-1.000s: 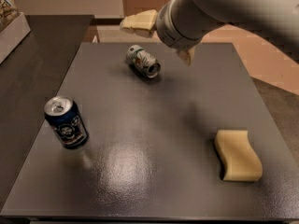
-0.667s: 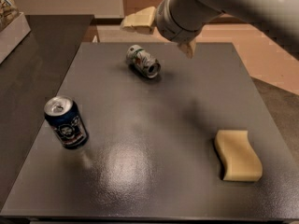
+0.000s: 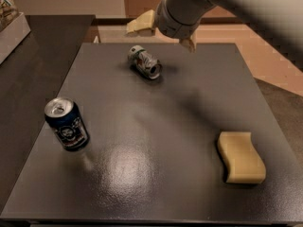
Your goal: Place 7up can upright
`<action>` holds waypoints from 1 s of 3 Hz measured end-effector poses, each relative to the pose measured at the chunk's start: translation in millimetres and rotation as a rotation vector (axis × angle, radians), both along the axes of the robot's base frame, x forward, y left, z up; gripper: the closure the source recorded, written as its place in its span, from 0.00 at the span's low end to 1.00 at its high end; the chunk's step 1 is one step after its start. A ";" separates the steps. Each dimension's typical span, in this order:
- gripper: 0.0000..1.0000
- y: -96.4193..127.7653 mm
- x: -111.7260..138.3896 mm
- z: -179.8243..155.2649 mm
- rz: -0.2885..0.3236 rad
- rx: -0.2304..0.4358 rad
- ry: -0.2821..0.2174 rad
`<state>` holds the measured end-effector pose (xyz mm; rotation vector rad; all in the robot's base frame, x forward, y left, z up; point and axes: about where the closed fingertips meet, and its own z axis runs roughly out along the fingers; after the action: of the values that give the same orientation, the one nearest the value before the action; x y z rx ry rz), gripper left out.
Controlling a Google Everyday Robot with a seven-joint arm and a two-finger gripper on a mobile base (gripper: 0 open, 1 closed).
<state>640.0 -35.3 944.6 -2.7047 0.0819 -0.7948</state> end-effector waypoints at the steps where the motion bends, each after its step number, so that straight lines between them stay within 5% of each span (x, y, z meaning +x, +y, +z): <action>1: 0.00 9.1 14.2 -14.4 0.057 -0.039 0.031; 3: 0.00 24.4 29.5 -40.1 0.213 -0.094 0.066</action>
Offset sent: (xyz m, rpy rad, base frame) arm 0.0356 0.0297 -0.0415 -0.1023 0.0714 0.2209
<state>669.5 -11.0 904.4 -2.7668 -0.2304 -0.6619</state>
